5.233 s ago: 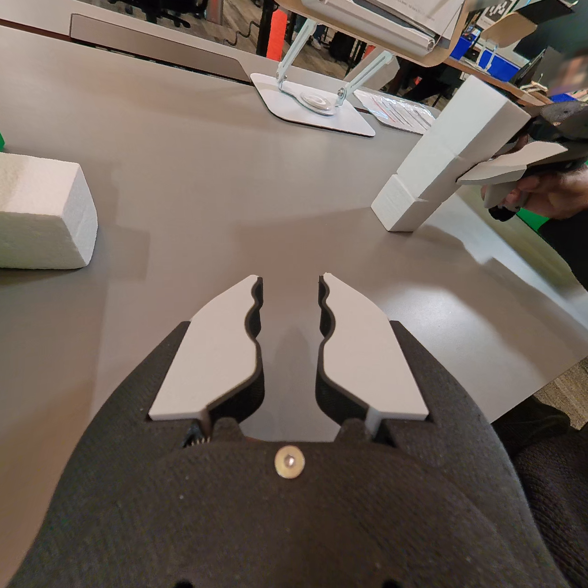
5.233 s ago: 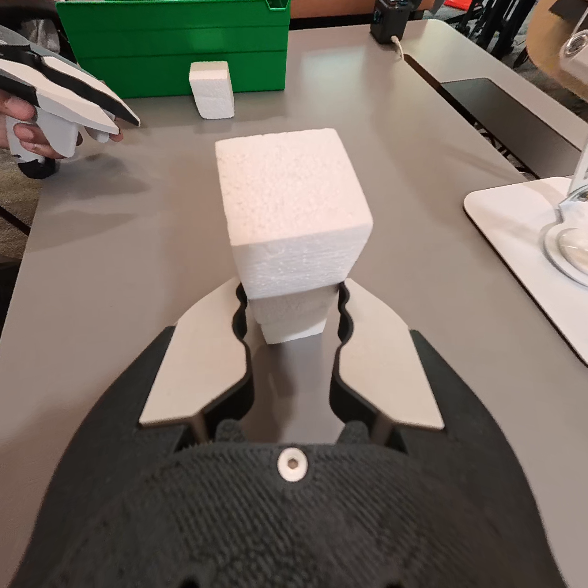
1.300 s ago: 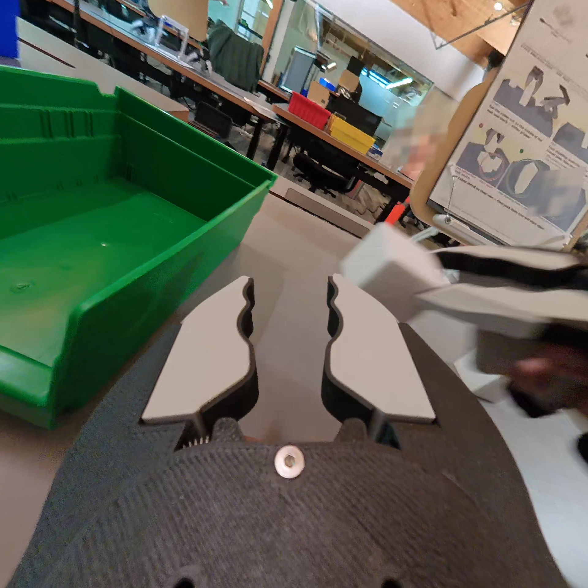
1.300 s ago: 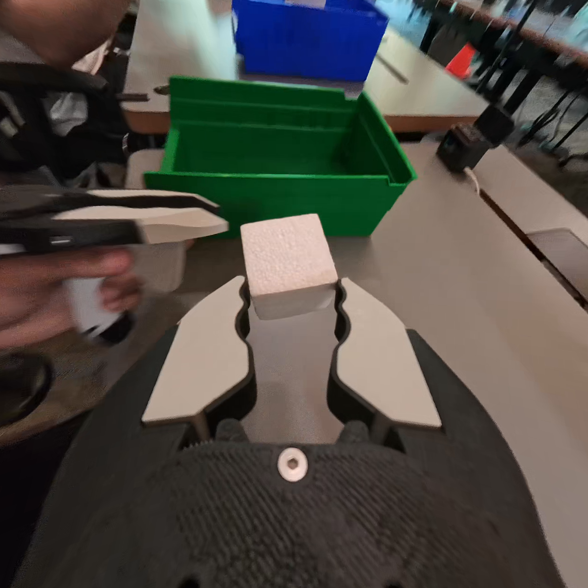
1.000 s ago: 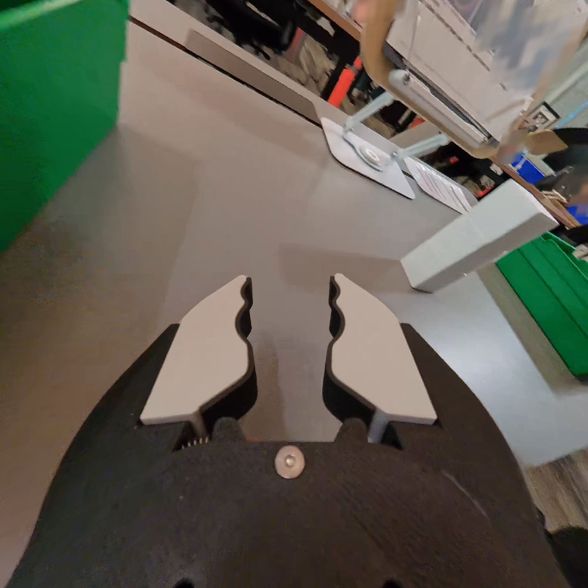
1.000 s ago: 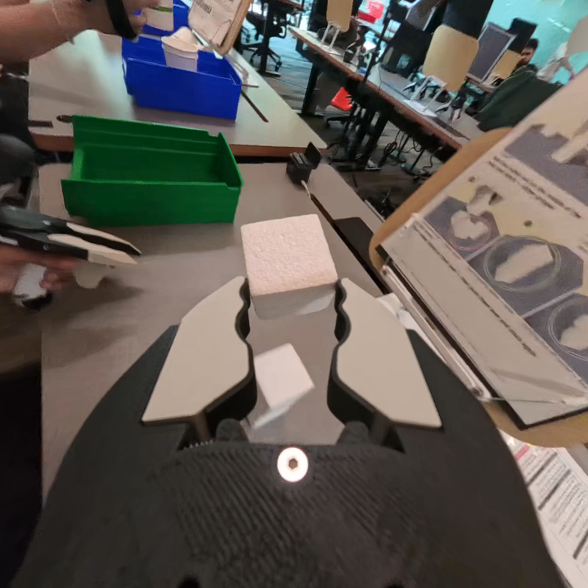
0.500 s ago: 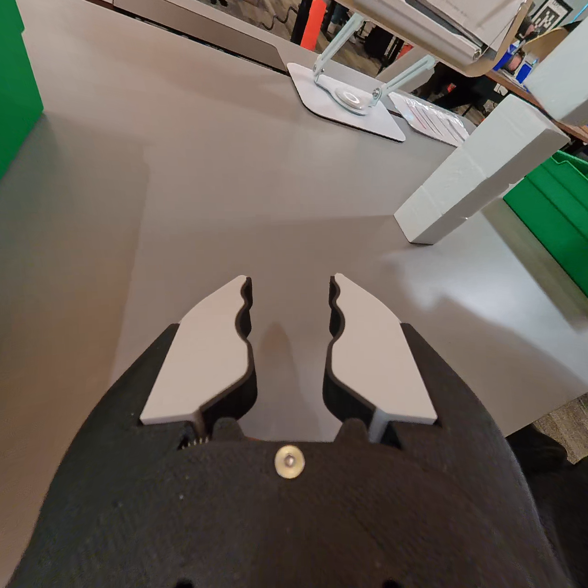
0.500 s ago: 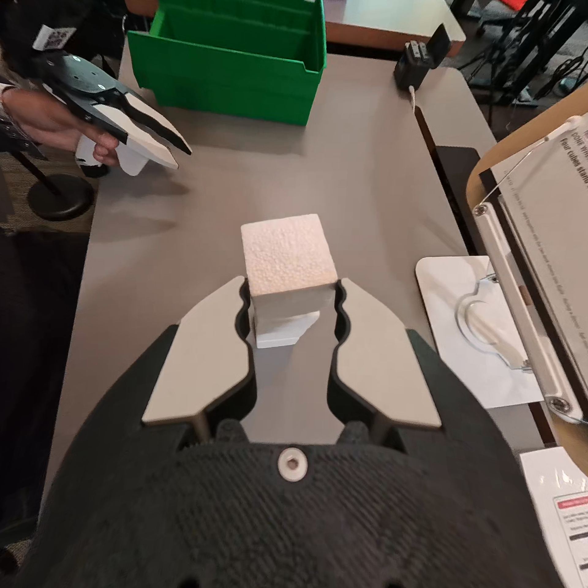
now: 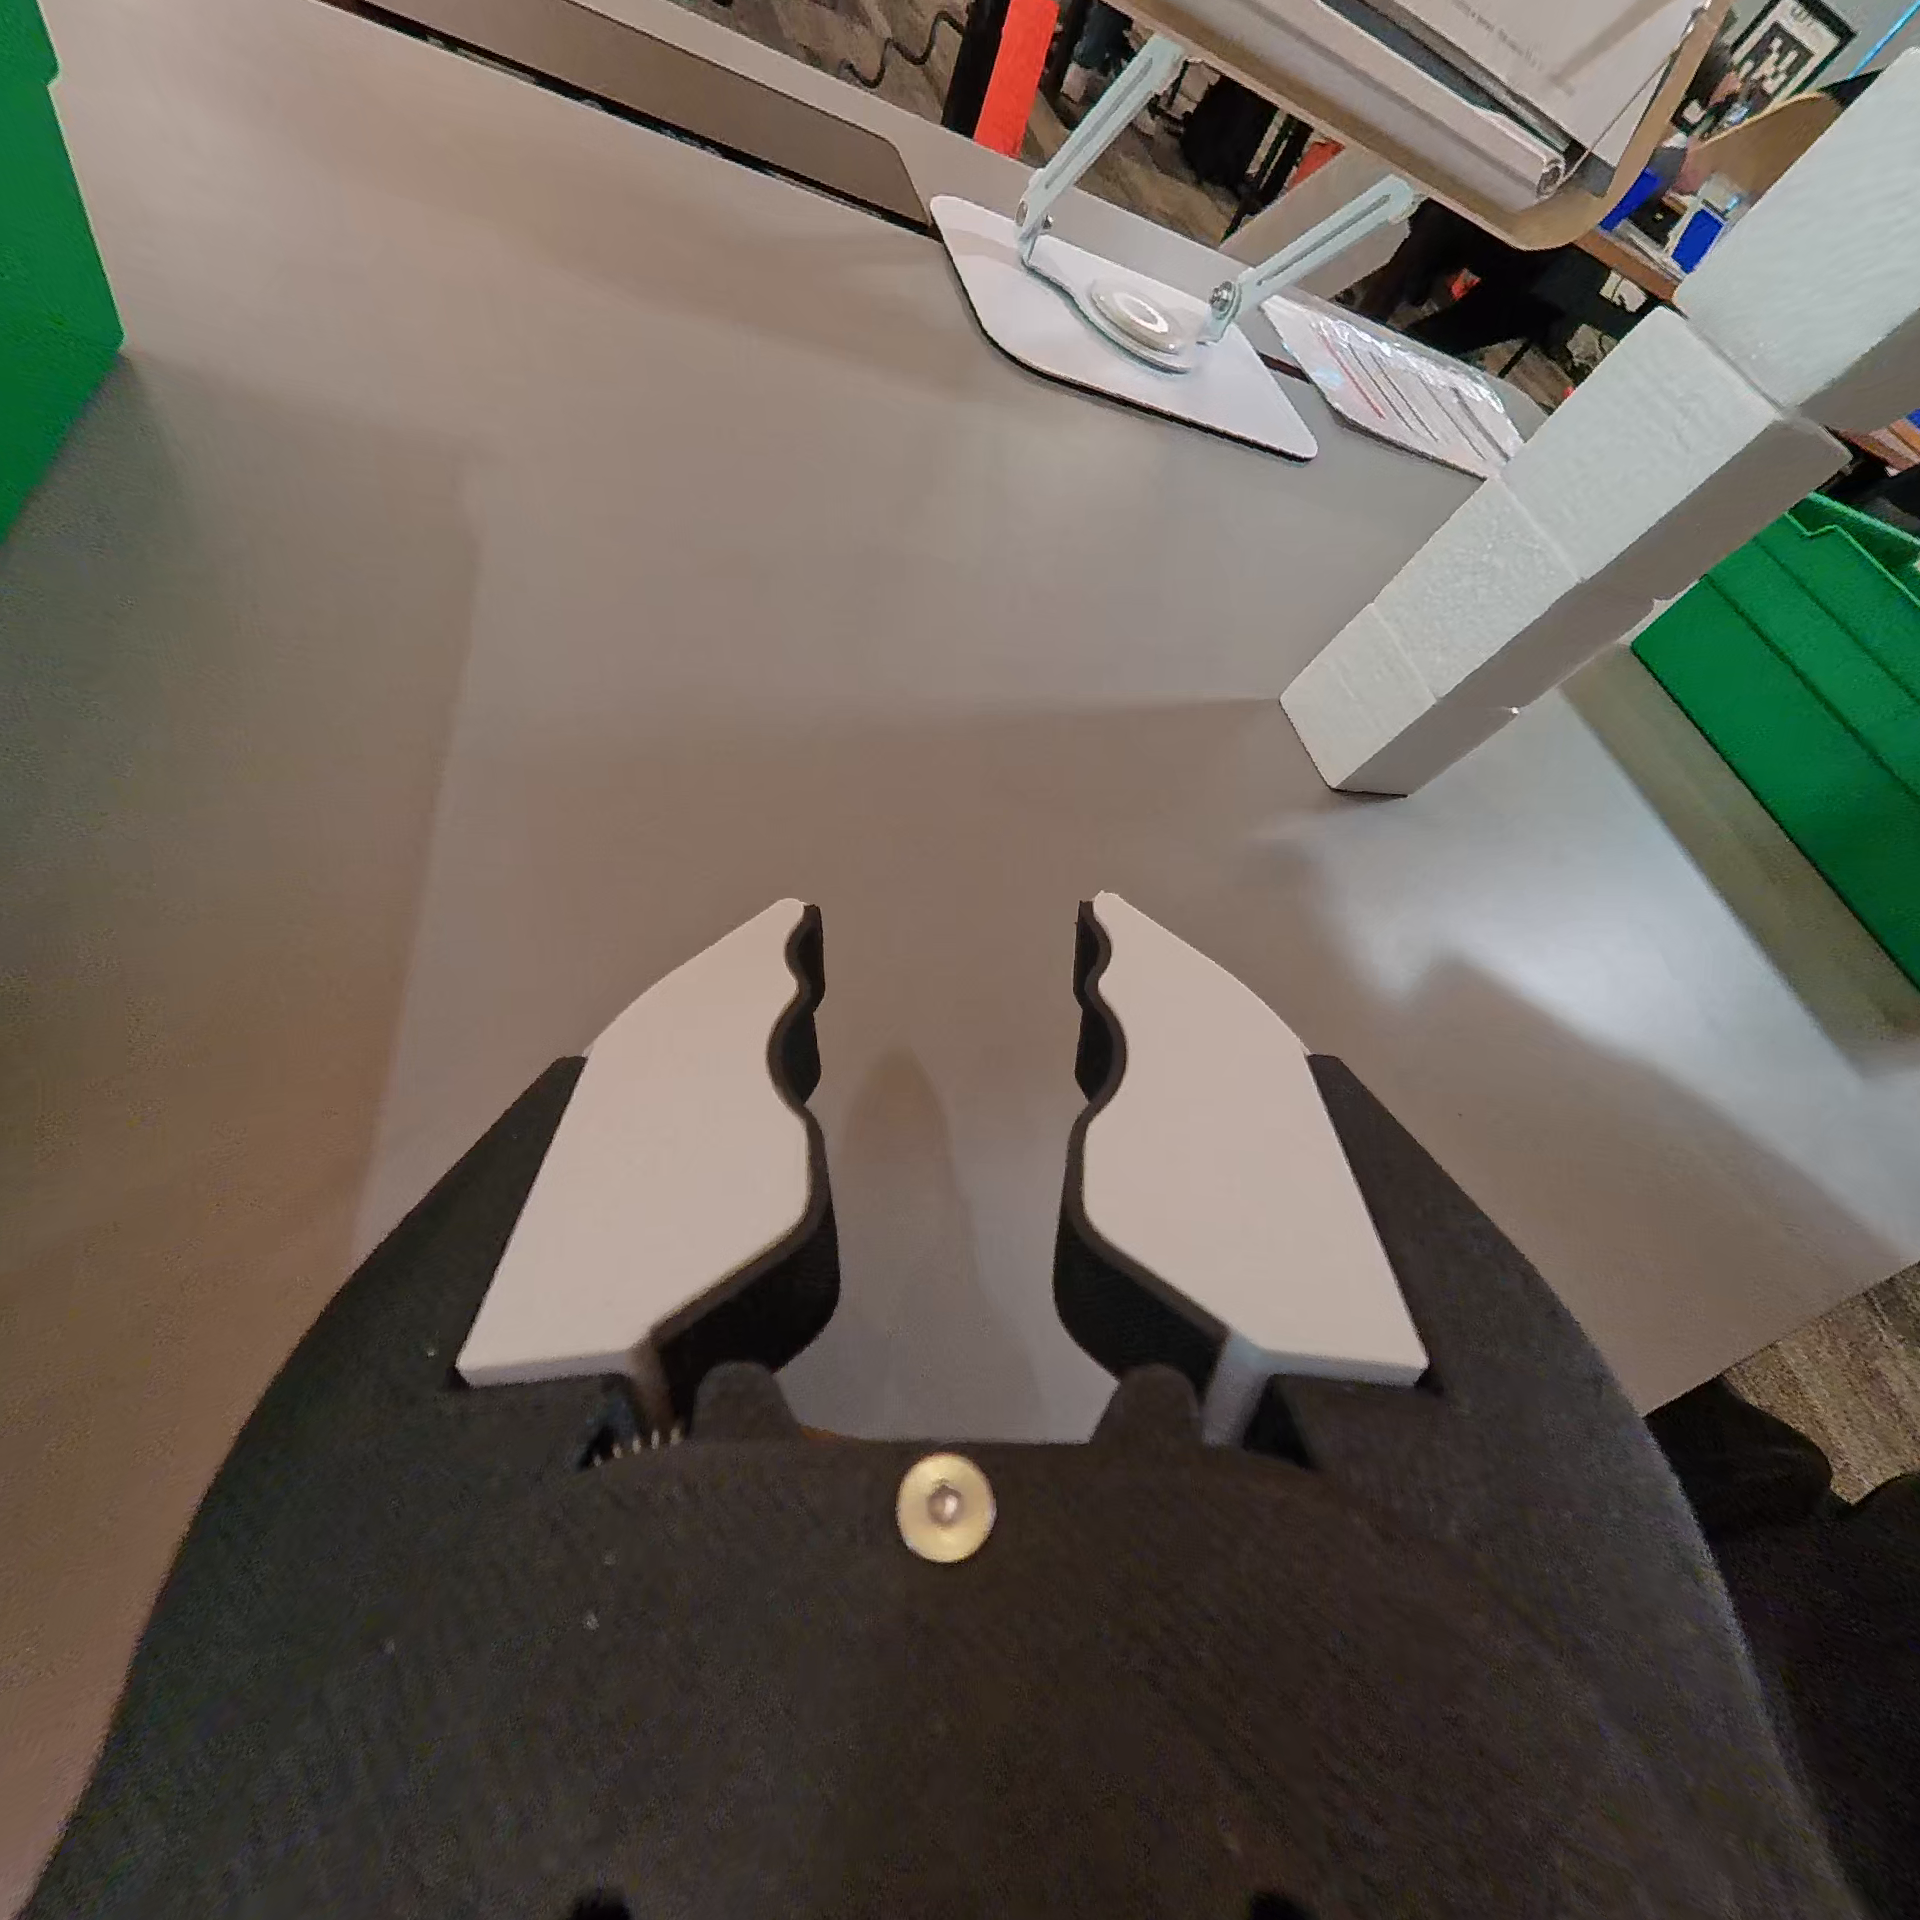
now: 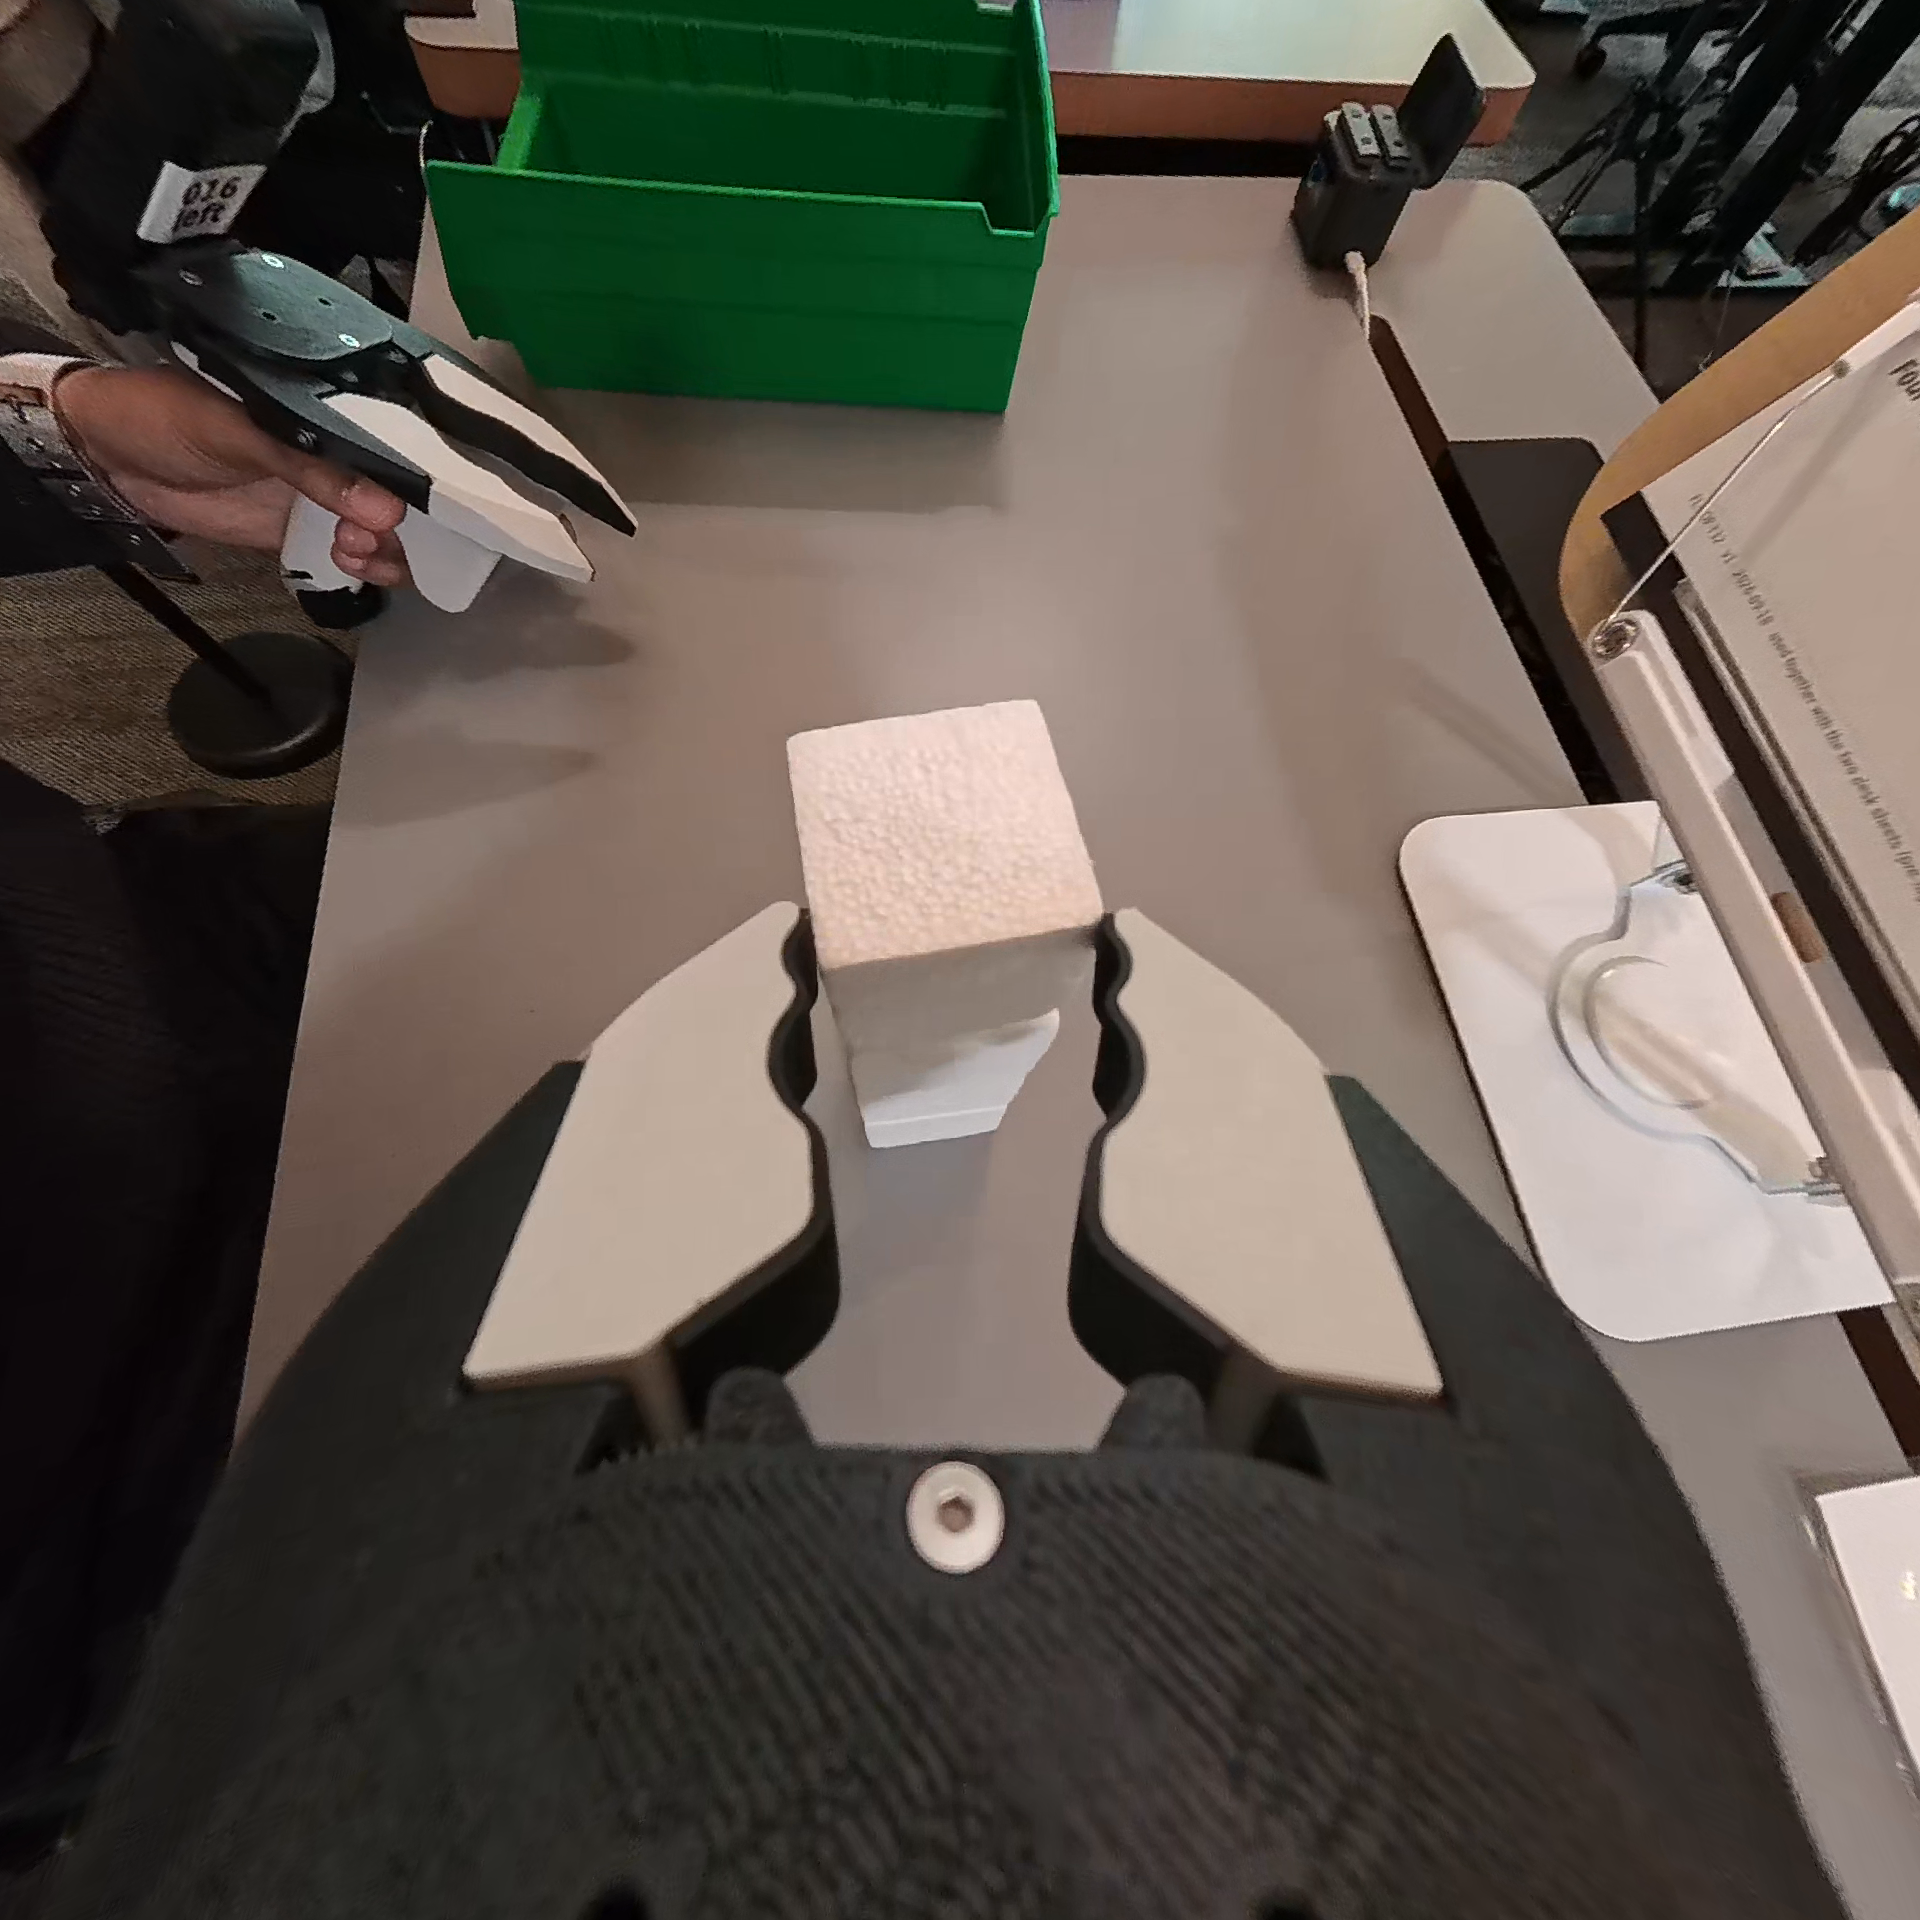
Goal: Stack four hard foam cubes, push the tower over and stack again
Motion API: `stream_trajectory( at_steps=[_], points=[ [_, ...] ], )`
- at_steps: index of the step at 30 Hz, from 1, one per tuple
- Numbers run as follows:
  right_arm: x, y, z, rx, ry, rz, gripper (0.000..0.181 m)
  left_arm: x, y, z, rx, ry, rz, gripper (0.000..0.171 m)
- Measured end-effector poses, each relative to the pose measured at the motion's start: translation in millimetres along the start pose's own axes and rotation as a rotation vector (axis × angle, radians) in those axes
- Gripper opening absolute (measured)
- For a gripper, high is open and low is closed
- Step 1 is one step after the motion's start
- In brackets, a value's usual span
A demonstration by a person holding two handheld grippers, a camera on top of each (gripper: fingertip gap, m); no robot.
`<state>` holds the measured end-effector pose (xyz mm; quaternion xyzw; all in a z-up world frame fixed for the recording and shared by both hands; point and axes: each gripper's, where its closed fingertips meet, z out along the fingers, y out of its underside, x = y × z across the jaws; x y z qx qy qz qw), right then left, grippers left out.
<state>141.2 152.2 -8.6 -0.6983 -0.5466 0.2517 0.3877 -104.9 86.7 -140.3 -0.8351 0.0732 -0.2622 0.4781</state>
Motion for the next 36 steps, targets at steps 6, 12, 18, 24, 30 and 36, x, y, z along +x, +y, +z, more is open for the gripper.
stream_trajectory(
  at_steps=[6,12,18,24,30,36],
  points=[
    [0.4,0.7,1.3,0.005,-0.002,0.014,0.052,-0.3,0.1,0.2,-0.001,-0.004,0.006,0.047],
    [0.5,-1.3,0.2,0.015,0.007,0.026,0.052,-0.3,0.3,0.4,-0.002,-0.005,0.005,0.047],
    [0.5,-0.8,-0.5,0.022,0.007,0.046,0.052,-0.3,0.6,0.7,-0.004,-0.005,0.005,0.047],
    [0.7,0.2,-0.8,0.024,0.006,0.056,0.052,-0.5,1.0,1.1,-0.007,-0.006,0.005,0.047],
    [0.4,1.5,0.0,0.022,0.002,0.059,0.052,-0.8,0.9,1.1,-0.007,-0.006,0.005,0.047],
    [1.3,1.9,0.5,0.028,0.001,0.066,0.052,-0.4,1.3,1.3,-0.009,-0.006,0.009,0.047]
  ],
)
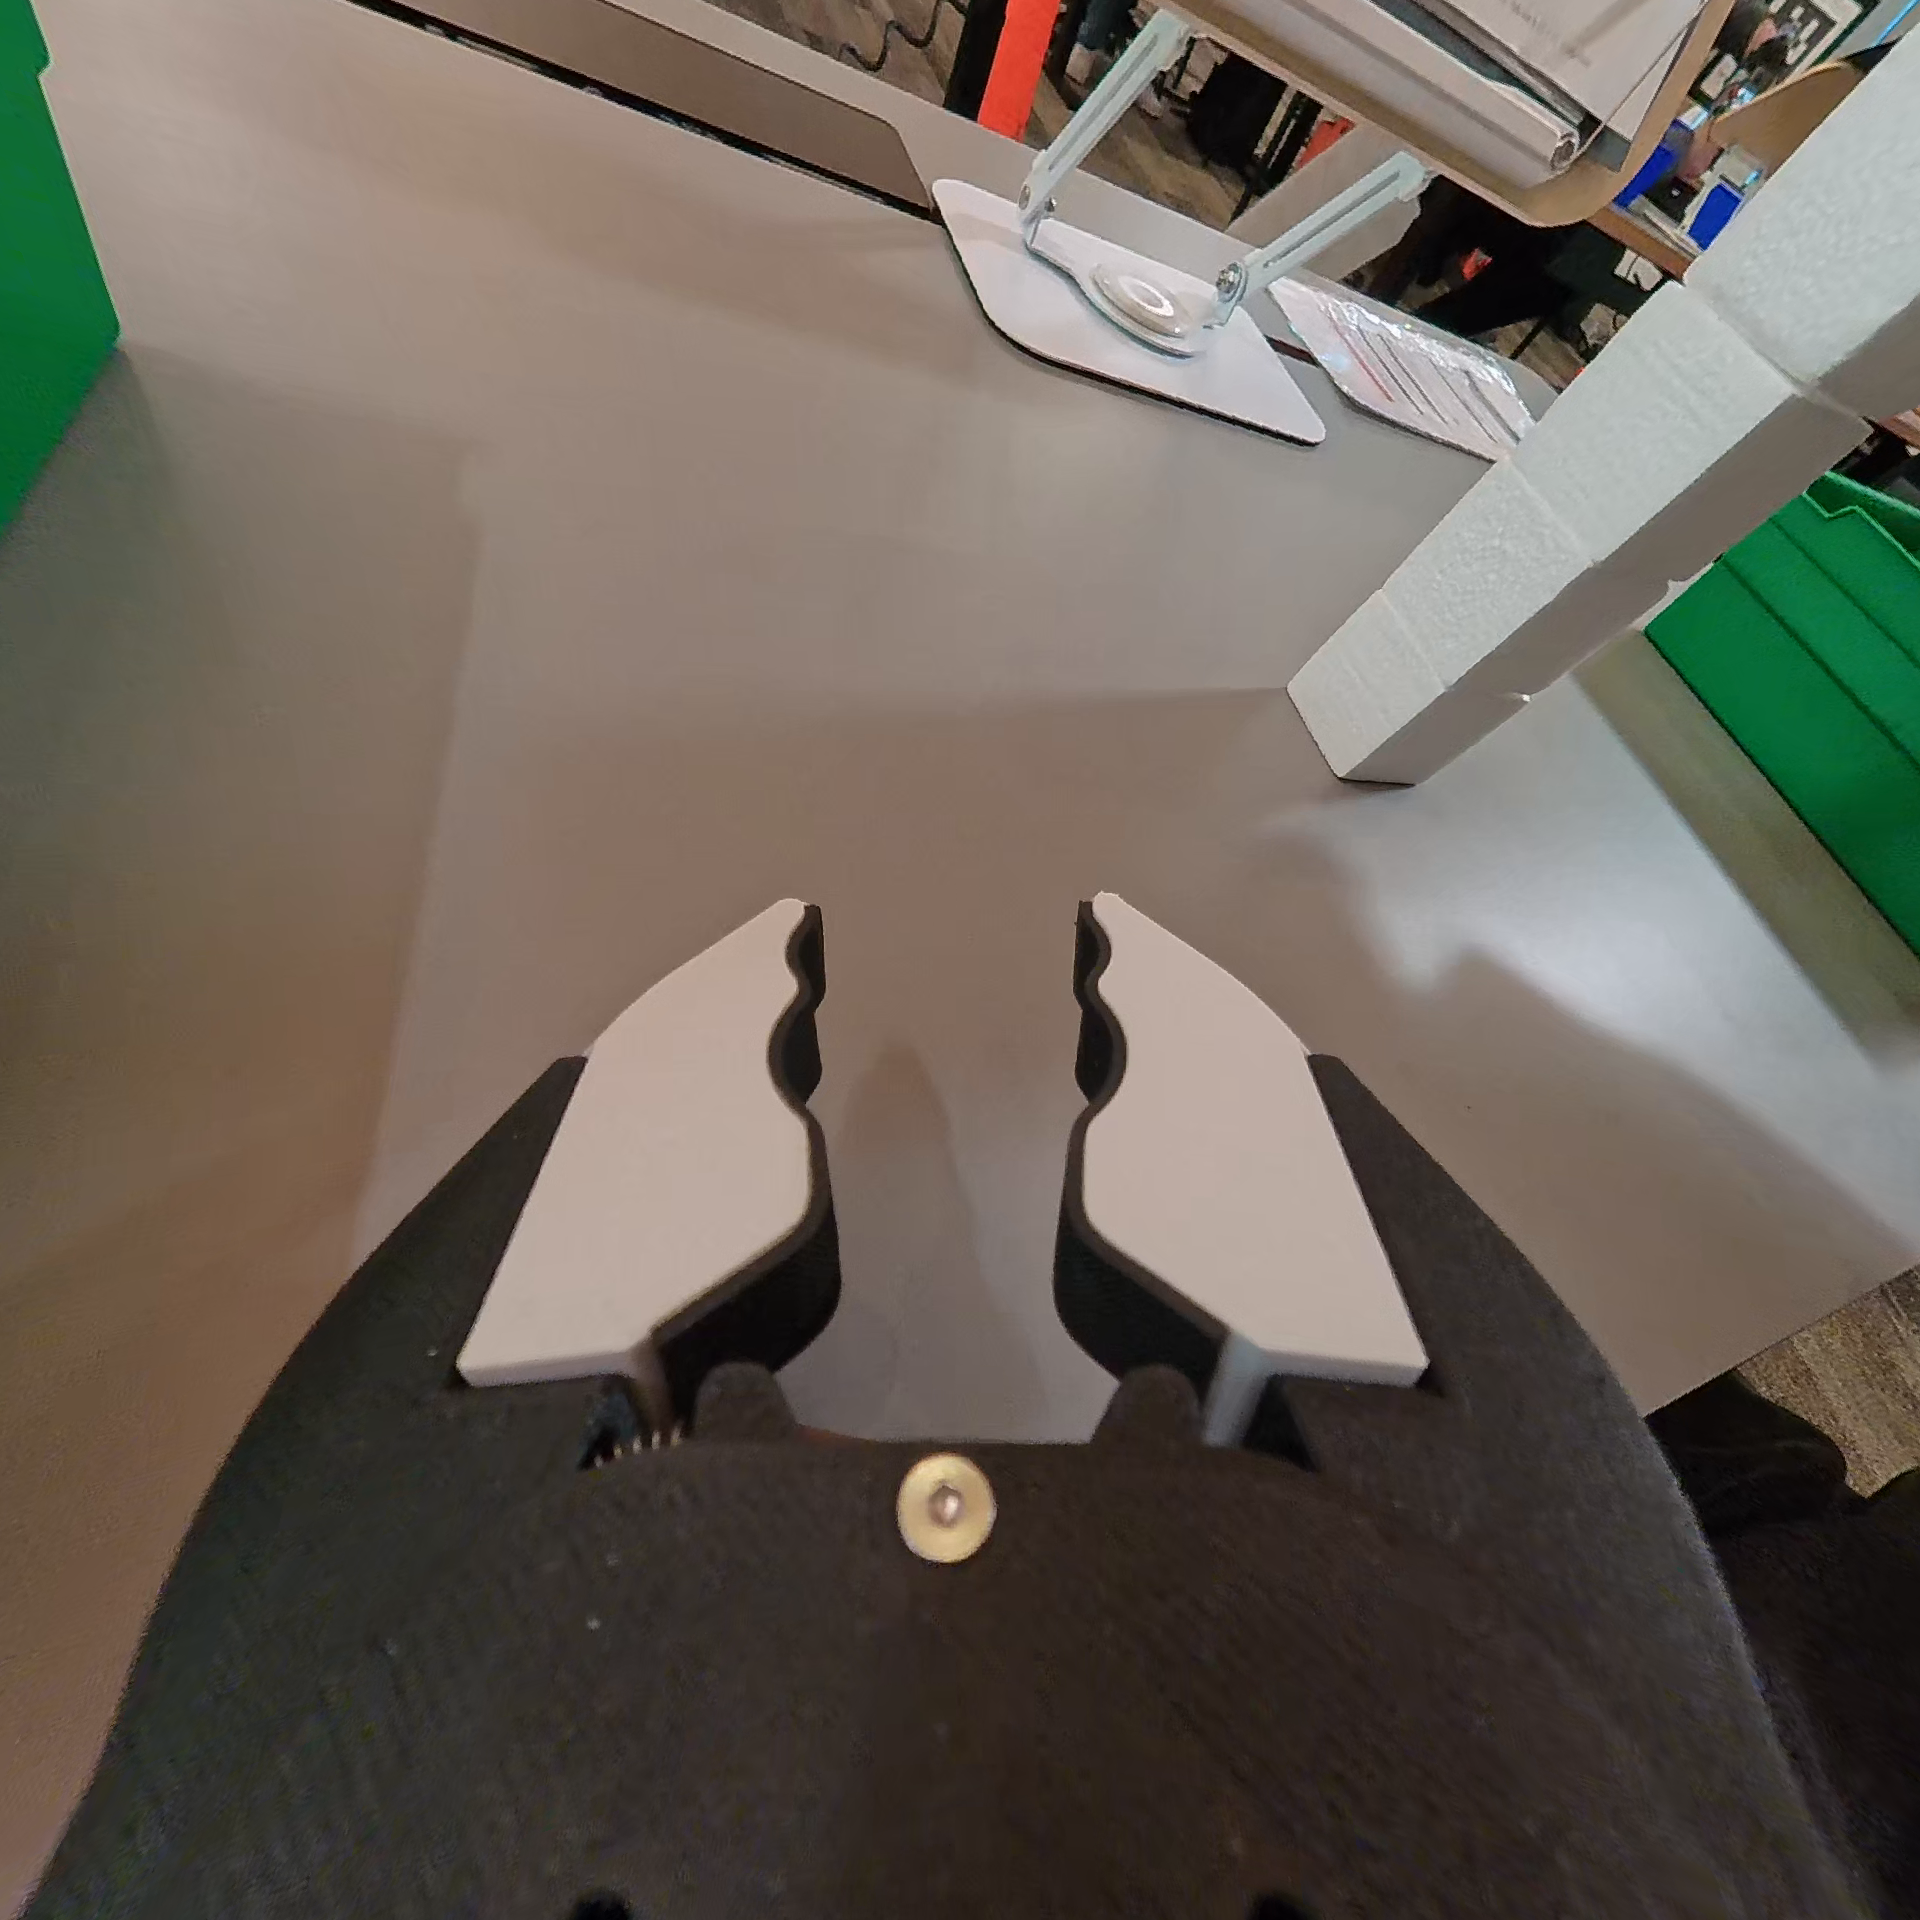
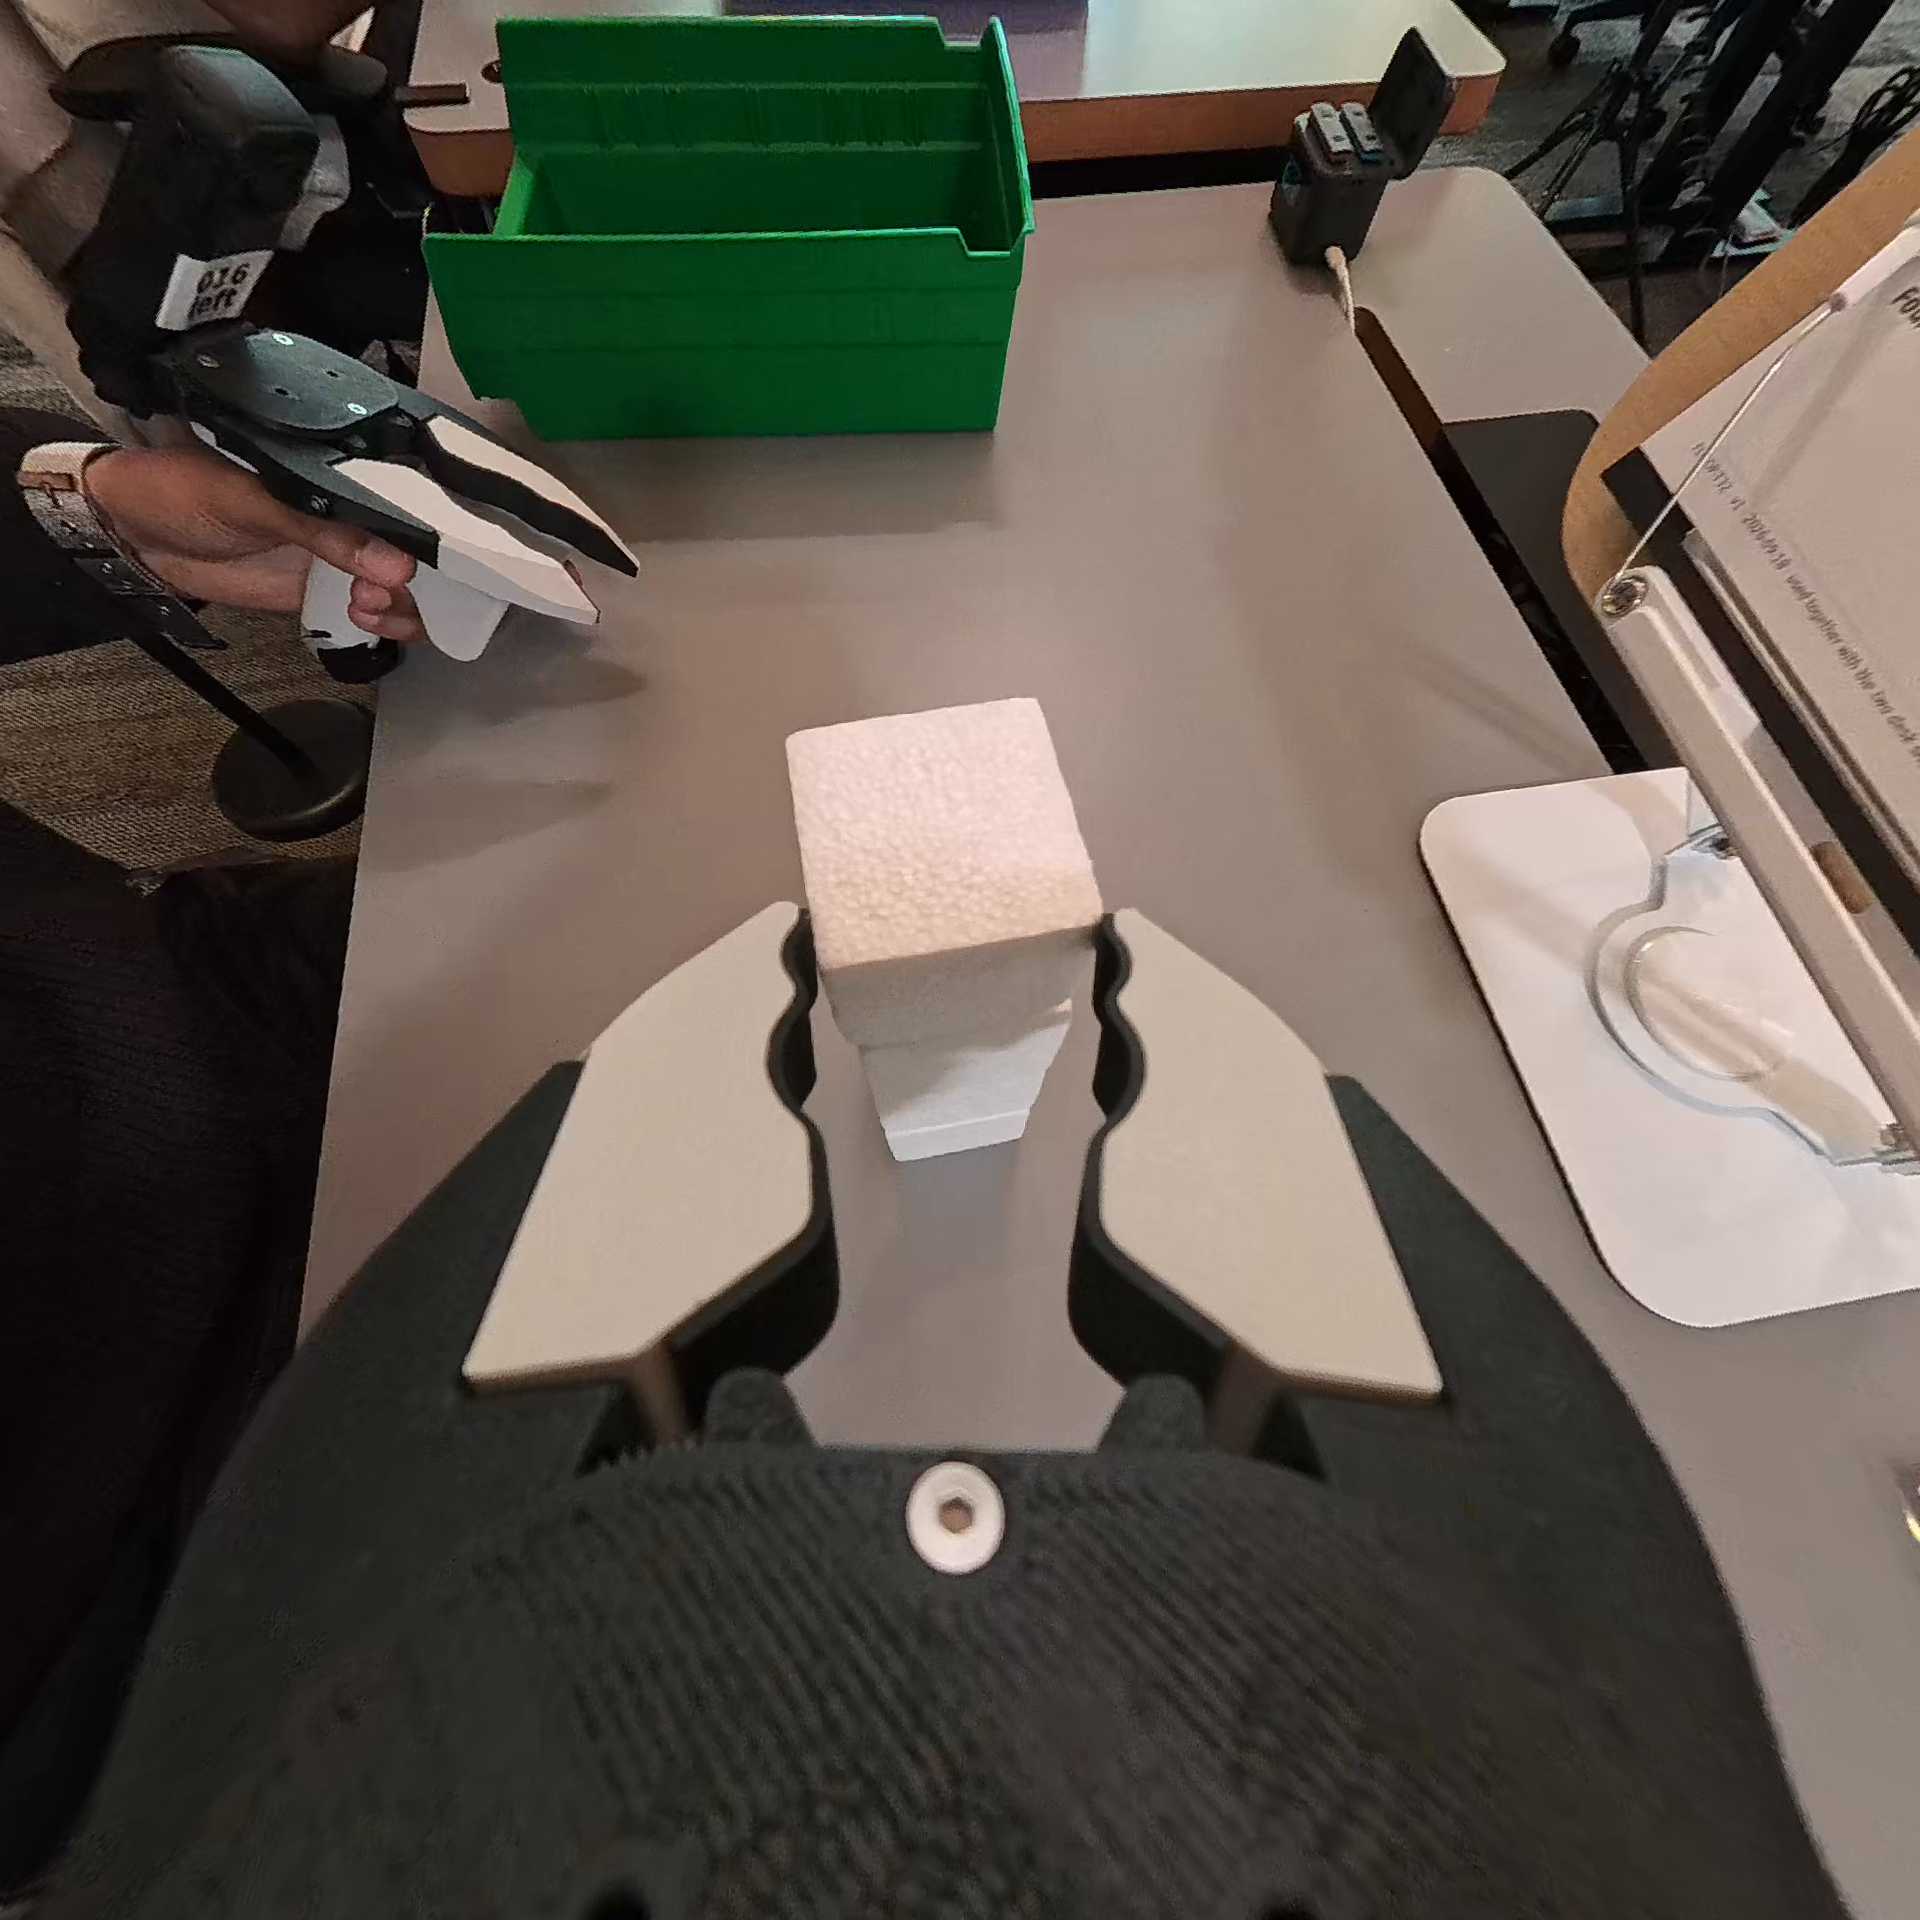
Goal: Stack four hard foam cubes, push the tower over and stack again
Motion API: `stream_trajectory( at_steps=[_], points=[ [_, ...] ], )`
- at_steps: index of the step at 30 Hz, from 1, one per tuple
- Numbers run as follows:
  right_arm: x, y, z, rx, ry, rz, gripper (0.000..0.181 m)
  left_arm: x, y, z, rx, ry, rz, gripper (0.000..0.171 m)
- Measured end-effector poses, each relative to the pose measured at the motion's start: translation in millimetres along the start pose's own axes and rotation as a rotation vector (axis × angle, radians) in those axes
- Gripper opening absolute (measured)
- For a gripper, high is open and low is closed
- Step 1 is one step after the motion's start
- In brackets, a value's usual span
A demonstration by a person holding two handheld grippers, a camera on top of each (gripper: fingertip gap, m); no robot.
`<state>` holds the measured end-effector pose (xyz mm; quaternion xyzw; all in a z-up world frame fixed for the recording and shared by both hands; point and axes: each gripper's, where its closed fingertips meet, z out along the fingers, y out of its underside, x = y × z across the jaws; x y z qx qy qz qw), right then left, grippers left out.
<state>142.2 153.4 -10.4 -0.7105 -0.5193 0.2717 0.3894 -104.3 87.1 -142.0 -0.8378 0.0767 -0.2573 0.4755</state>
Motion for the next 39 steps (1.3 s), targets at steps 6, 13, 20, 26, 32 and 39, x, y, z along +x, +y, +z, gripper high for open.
stream_trajectory(
  at_steps=[6,13,20,26,32,39],
  points=[
    [0.4,-0.3,-0.1,0.002,0.004,-0.002,0.052,-0.2,0.2,0.0,-0.001,0.000,-0.001,0.047],
    [-0.1,-0.9,-0.5,0.004,0.002,0.000,0.052,-0.1,0.6,0.1,-0.003,-0.001,0.003,0.047],
    [-0.5,-0.3,0.1,0.002,0.000,0.000,0.052,0.0,1.0,0.2,-0.005,0.000,0.004,0.047],
    [-0.4,0.4,0.4,0.003,-0.001,0.000,0.052,0.1,1.3,0.3,-0.007,0.000,0.003,0.047],
    [-0.7,0.7,0.0,0.003,-0.002,0.004,0.052,0.1,1.5,0.4,-0.008,0.000,0.004,0.047],
    [1.8,0.5,0.4,0.001,0.030,0.005,0.057,0.1,2.2,0.5,-0.011,-0.002,0.006,0.047]
  ],
)
